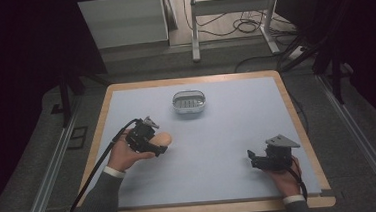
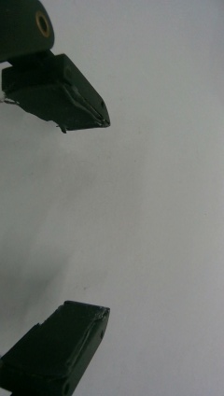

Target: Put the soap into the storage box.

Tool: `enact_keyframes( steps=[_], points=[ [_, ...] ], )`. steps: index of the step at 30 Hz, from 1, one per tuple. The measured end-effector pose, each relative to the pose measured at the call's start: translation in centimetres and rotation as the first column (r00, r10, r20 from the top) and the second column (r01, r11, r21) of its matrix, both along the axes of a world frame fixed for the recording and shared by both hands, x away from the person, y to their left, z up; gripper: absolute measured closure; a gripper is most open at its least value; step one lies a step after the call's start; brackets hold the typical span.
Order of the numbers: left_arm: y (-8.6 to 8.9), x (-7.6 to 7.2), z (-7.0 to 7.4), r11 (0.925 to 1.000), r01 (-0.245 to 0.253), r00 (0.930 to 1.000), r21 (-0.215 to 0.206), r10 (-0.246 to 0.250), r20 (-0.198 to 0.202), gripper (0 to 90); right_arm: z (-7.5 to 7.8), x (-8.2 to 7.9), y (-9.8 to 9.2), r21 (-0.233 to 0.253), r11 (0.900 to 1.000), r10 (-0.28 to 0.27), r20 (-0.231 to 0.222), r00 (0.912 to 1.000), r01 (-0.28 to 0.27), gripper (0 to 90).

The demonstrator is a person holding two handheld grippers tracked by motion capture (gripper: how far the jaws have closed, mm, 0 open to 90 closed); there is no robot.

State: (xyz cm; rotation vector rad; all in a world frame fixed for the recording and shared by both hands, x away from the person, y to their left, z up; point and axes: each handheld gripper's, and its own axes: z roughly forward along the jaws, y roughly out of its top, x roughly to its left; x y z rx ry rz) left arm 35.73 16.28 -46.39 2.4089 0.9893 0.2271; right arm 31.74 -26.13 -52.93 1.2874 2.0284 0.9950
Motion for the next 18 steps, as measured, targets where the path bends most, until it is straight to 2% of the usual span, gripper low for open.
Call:
enact_keyframes(
  steps=[18],
  points=[
    [-0.3, 1.2, 0.2, 1.0, -0.005, 1.0, 0.008, 0.005, -0.003, 32.3, 0.0, 0.0, 0.0, 0.001, 1.0, 0.002, -0.003, 1.0, -0.002, 8.5]
  ],
)
